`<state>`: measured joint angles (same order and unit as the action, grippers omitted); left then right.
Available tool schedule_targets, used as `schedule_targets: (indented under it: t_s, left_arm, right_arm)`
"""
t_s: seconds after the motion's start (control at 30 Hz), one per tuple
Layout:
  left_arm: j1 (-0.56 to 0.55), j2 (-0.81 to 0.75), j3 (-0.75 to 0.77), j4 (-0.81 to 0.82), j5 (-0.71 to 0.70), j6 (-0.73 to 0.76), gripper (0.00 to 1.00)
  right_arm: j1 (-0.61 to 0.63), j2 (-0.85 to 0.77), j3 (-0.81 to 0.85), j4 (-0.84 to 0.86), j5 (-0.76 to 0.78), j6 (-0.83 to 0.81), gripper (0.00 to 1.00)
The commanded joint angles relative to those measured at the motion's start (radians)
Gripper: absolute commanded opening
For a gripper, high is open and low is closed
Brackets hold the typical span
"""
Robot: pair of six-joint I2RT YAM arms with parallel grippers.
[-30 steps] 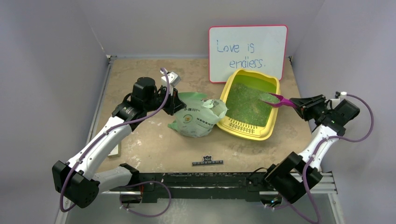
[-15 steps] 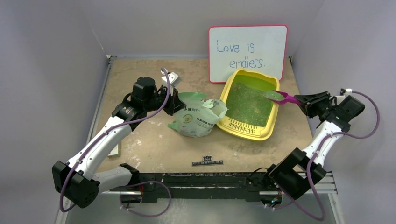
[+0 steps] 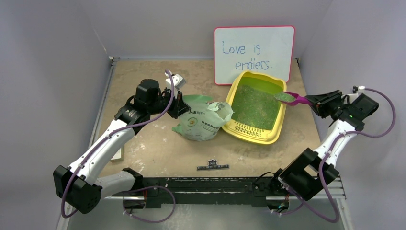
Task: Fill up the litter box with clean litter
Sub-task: Pour the cat litter into the litter box.
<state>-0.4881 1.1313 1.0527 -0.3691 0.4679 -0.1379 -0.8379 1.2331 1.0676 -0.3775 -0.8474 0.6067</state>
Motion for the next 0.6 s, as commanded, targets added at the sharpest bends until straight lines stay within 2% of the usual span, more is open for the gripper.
schedule_targets:
  t_s: [0.0,0.37,0.57]
  left_arm:
    - [-0.003,-0.042,0.035,0.056,-0.002,0.008,0.0]
    - [-0.003,-0.049,0.03,0.059,0.003,0.001,0.0]
    - [-0.003,-0.056,0.023,0.066,0.002,-0.007,0.0]
  right_arm:
    - [-0.004,-0.039,0.0,-0.01,-0.017,-0.03,0.0]
    - [-0.003,-0.09,-0.059,-0.003,-0.045,-0.009,0.0]
    - [0.012,-0.036,-0.001,0.03,-0.04,0.02,0.0]
